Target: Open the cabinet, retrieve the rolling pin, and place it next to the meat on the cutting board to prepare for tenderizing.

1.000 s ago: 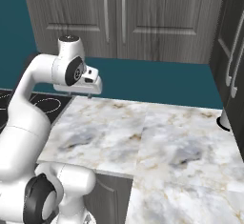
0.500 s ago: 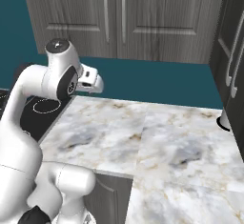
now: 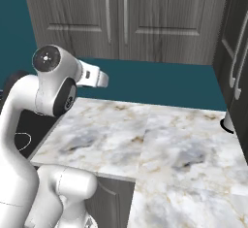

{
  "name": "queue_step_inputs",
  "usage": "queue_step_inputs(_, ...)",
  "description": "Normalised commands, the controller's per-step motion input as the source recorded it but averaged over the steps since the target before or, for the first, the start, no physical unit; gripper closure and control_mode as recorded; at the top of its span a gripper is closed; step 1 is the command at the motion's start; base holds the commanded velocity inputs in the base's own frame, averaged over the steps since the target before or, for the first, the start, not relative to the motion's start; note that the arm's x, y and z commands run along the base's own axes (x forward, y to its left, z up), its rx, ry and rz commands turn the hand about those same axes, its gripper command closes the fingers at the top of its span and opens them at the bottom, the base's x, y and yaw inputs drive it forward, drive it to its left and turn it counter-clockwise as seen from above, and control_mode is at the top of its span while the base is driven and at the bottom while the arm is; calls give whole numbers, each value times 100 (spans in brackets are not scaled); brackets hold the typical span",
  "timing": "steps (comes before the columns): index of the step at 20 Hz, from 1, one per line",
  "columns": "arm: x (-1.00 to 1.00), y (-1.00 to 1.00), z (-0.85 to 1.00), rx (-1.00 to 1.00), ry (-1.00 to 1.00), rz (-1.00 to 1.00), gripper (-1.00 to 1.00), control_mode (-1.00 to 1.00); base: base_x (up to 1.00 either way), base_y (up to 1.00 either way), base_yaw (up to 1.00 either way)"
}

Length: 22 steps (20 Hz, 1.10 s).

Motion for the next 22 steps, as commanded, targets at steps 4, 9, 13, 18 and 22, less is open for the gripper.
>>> queue_step_inputs(4,-5,-25,78,1,-31,-2,-100,-100,0,0,0)
queue_step_inputs(9,-1,-10,65,1,-29,0,-100,-100,0,0,0)
queue_step_inputs(13,0,0,48,0,-27,0,-100,-100,0,0,0)
queue_step_inputs(18,0,4,17,0,-13,0,-100,-100,0,0,0)
queue_step_inputs(22,3,0,0,0,-2,0,-100,-100,0,0,0)
